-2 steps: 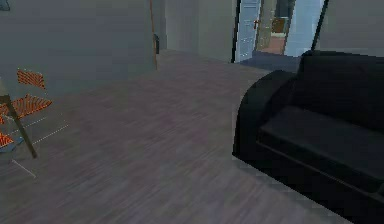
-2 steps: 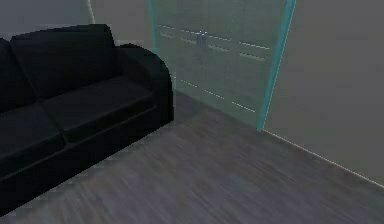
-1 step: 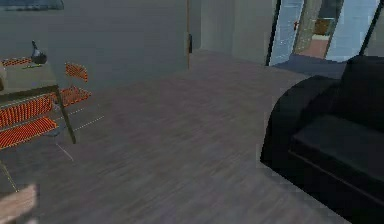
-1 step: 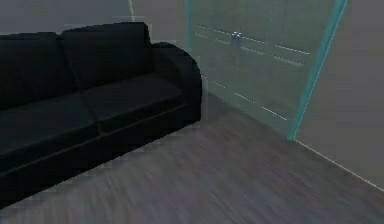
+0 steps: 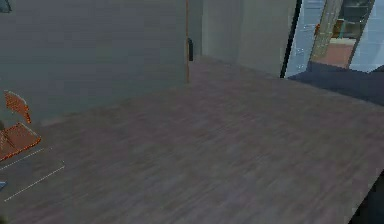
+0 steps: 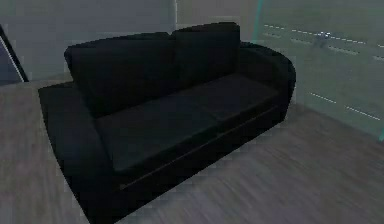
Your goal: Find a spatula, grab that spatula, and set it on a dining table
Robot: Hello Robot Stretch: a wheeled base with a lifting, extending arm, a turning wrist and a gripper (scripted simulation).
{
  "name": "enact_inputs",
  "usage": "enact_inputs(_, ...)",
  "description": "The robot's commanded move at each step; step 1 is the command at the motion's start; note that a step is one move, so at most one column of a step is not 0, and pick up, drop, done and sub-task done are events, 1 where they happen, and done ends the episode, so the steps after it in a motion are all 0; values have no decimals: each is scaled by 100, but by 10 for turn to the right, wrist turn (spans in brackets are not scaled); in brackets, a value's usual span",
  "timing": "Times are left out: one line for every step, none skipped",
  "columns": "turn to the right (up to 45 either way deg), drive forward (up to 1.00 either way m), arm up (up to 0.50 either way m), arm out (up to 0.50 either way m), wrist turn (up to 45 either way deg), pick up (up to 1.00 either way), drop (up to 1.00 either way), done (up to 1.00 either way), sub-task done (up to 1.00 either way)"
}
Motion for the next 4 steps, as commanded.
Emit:
enact_inputs(-60,0,0,0,0,0,0,0,0)
enact_inputs(0,60,0,0,0,0,0,0,0)
enact_inputs(450,0,0,0,0,0,0,0,0)
enact_inputs(60,0,0,0,0,0,0,0,0)
